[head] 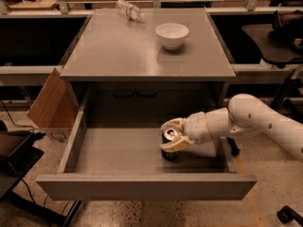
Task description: Pick pepsi can from top drawer and place on counter
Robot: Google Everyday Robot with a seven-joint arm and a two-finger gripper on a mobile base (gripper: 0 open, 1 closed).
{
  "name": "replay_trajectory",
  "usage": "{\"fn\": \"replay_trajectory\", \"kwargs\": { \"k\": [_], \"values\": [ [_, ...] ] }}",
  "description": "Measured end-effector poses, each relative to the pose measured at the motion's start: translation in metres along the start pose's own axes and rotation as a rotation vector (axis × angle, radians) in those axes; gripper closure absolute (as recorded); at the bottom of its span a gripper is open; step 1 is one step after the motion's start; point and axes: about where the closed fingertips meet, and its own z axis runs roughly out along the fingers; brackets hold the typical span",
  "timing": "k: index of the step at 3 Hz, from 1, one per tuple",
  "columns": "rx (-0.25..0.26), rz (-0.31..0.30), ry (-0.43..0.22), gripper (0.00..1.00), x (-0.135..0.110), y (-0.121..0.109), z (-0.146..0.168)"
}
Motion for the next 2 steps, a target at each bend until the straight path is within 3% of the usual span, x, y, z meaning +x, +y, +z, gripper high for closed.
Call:
{"fn": "replay_trajectory", "kwargs": {
  "k": [2],
  "values": [
    [0.000,0.000,0.000,0.10,-0.0005,0.0000,-0.0002]
  ]
}}
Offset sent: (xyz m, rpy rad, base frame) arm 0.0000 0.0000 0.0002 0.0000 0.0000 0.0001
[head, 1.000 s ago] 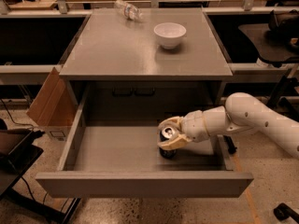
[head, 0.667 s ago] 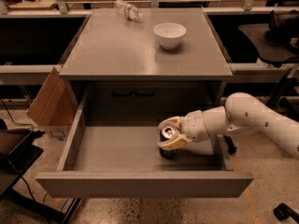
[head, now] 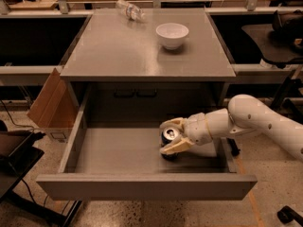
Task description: Pick pepsi can from top drawer and place on counter
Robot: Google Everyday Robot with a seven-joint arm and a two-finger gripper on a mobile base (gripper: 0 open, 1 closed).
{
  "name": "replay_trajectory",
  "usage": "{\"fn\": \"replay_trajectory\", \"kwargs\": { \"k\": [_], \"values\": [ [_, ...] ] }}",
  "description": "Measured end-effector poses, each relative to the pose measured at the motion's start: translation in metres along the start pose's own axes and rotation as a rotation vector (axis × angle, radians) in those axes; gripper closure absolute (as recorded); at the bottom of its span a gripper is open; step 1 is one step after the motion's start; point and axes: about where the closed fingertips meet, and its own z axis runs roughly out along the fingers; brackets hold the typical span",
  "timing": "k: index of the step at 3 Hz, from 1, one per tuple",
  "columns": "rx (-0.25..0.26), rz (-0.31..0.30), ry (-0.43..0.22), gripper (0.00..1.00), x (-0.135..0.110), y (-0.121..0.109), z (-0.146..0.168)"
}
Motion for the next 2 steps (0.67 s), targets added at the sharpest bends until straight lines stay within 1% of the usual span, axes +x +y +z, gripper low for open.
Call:
{"fn": "replay_trajectory", "kwargs": {
  "k": [1,2],
  "values": [
    [-0.003,0.000,-0.001,0.00,-0.0004,0.0005,0.0015],
    [-0.007,-0.001,-0.002,0.18,-0.0011,0.0011,0.0037]
  ]
}}
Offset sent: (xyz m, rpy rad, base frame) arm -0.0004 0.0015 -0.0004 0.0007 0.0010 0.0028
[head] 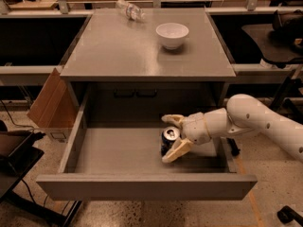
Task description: Pick pepsi can from top drawer and place on counter
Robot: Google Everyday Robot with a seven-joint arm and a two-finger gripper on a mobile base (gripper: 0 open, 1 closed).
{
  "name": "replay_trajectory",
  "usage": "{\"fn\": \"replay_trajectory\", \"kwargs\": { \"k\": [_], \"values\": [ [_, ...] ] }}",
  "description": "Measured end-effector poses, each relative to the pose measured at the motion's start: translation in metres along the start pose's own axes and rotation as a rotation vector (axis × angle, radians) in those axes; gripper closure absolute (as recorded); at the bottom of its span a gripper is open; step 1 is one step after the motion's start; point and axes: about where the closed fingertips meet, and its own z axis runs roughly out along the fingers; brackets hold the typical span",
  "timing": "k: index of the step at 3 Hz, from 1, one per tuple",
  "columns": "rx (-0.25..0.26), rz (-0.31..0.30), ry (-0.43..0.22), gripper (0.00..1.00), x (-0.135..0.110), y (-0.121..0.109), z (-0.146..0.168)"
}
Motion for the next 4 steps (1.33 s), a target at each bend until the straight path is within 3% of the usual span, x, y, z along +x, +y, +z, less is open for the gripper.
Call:
{"fn": "replay_trajectory", "kwargs": {
  "k": [1,2,3,4],
  "values": [
    [-0.004,-0.001,-0.001,0.41,-0.001,0.001,0.002],
    [0.038,-0.011,0.029,0.65,-0.016,0.003,0.003],
    [0.064,-0.038,0.092,0.88,-0.064,0.015,0.019],
    [0.122,-0.115,0.140,1.00,-0.199,0.017,0.026]
  ]
}}
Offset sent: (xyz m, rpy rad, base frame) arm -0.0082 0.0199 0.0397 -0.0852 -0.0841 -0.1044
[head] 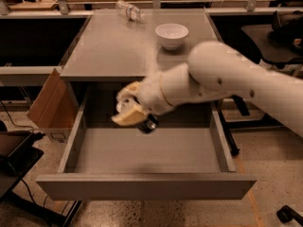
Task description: Pick pepsi can from top drawer and place on counter
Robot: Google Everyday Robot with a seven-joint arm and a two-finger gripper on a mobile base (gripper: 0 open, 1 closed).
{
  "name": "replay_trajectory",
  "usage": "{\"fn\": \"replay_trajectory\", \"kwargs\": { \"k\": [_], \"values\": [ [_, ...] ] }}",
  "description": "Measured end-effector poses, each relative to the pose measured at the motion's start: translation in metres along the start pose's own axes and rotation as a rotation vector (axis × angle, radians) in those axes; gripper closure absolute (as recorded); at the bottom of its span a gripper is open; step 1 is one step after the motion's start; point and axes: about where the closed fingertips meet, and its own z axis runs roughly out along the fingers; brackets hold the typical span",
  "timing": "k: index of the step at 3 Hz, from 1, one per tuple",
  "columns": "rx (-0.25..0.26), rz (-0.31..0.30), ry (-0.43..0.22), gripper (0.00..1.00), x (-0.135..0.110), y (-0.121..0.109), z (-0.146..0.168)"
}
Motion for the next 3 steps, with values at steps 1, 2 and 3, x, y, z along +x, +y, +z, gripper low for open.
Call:
{"fn": "replay_trajectory", "kwargs": {
  "k": [1,2,3],
  "values": [
    [0.072,-0.080,-0.040,1.00,-0.092,-0.032,-0.006],
    [0.194,-0.154,-0.221,1.00,-0.193,-0.098,-0.016],
    [0.276,-0.171,-0.357,1.00,-0.223,-0.150,-0.022]
  ]
}}
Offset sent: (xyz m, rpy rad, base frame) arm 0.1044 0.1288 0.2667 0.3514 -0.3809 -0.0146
